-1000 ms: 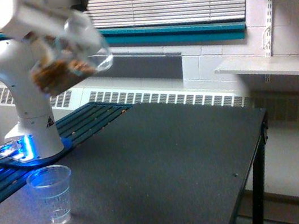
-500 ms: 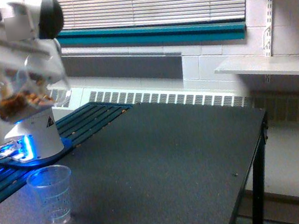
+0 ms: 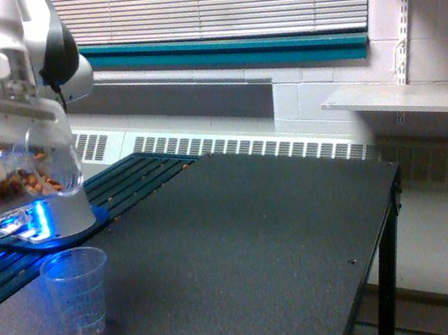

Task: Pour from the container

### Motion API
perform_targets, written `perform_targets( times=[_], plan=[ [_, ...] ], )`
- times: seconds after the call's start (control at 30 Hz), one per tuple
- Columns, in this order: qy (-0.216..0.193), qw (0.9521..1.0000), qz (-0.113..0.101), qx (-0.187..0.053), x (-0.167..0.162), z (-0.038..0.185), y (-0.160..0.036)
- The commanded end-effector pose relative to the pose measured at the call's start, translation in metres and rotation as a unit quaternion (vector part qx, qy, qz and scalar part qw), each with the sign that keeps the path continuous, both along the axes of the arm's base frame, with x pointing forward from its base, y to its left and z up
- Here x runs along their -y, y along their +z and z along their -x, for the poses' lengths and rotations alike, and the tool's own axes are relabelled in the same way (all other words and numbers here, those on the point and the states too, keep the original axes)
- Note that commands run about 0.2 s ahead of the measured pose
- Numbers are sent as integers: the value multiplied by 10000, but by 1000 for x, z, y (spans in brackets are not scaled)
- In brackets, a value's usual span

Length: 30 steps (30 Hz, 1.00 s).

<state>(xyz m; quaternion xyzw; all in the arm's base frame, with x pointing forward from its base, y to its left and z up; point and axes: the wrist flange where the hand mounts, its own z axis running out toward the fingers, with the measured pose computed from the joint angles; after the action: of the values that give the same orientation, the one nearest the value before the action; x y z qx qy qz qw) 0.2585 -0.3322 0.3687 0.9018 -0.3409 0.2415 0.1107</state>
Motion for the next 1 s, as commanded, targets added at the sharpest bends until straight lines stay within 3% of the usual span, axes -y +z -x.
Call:
perform_targets(
  times=[0.03,0.3,1.0],
  plan=[
    [60,9999,79,-100,-2,21,-8],
    [141,9991,184,-355,-2,39,-17],
    [616,9933,408,-891,-18,42,-35]
  ],
)
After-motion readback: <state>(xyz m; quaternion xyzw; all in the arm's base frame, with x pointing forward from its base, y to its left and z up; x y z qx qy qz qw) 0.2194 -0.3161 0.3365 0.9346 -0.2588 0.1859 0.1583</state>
